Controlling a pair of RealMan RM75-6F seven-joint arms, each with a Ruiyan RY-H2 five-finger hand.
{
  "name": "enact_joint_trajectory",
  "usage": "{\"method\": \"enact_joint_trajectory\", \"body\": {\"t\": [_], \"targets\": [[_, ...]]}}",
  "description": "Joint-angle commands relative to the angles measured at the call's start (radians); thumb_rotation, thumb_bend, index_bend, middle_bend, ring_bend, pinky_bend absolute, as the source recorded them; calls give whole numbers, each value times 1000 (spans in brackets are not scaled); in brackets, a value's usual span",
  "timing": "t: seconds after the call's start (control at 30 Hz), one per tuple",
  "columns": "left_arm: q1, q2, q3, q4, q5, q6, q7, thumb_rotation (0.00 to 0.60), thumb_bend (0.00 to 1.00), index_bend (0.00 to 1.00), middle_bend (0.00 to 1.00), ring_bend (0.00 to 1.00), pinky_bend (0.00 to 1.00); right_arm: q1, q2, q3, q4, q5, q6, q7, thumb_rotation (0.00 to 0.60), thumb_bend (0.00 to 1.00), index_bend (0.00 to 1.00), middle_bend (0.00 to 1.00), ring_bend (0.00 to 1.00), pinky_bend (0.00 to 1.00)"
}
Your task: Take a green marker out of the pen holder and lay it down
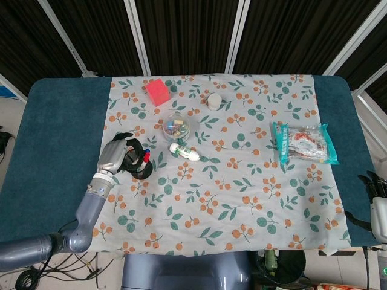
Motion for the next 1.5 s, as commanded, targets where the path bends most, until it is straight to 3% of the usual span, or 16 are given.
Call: {"method": "enact_joint_trajectory", "body": {"t": [0.03,0.23,0.5,0.67,1.0,1.17,1.33,1.5], "targets": [[2,-1,1,1,6,-2,-2,600,316,520,546,140,105,-1,1,1,-1,2,1,-1,600,0,200,139,243,244],[4,-11,-2,10,12,1,-5,600,325,526,552,149,105,-3,2,3,-5,6,4,-1,600,0,200,139,243,244],[8,-20,-4,15,32,2,-11,600,494,546,568,162,107,-3,5,2,-10,7,0,0,600,0,200,140,244,244],[14,5,-15,-16,35,3,-17,600,528,548,568,162,107,-5,9,3,-14,7,4,3,600,0,200,139,244,244],[34,170,-60,-178,62,31,5,600,528,551,569,162,107,-8,12,4,-22,3,12,3,600,0,200,140,245,244],[48,306,-85,-292,57,48,51,600,528,551,569,162,107,-11,15,4,-28,3,17,-1,600,0,200,140,245,244],[65,403,-88,-342,99,89,98,600,529,552,569,162,107,-10,14,4,-29,4,15,-4,600,0,200,139,244,244],[88,461,-58,-342,148,107,129,600,528,554,569,162,107,-10,13,3,-30,3,16,-9,600,0,200,140,245,244]]}}
